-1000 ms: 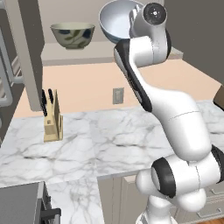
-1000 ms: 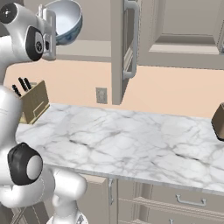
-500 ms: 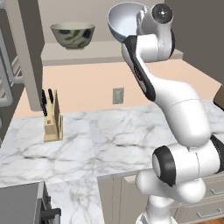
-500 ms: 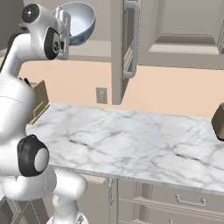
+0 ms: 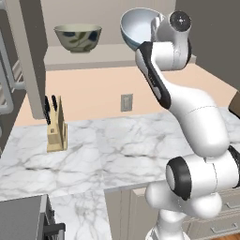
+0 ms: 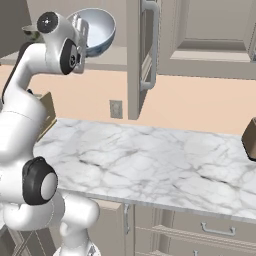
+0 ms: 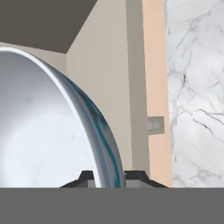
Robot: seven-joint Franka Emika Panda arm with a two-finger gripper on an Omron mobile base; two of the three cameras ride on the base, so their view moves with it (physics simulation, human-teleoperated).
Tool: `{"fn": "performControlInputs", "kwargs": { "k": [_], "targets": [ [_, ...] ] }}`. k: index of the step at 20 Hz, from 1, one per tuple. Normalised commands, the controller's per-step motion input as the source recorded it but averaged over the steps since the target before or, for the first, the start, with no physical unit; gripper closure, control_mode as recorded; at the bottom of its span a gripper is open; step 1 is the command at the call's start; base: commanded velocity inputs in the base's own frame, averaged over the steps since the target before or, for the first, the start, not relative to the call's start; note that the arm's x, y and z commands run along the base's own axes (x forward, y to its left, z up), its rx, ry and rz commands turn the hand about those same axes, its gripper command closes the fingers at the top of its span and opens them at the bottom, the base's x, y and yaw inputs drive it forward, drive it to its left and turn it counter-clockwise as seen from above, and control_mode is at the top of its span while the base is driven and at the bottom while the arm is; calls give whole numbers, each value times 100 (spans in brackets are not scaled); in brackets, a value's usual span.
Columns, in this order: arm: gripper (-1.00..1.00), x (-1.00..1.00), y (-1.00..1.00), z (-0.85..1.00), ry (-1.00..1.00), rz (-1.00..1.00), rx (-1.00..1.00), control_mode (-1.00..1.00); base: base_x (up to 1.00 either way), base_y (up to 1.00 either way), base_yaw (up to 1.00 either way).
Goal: Open the cabinet. Pick the bowls from the counter and place them in the cabinet. Then close the cabinet.
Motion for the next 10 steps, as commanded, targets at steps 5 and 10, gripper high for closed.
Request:
{"fn": "performControlInputs", "kwargs": {
  "k": [5,10],
  "targets": [
    [100,10,-2,-16,0,0,0,-100,0,0,0],
    [100,17,0,-14,0,0,0,-100,0,0,0]
  ]
}}
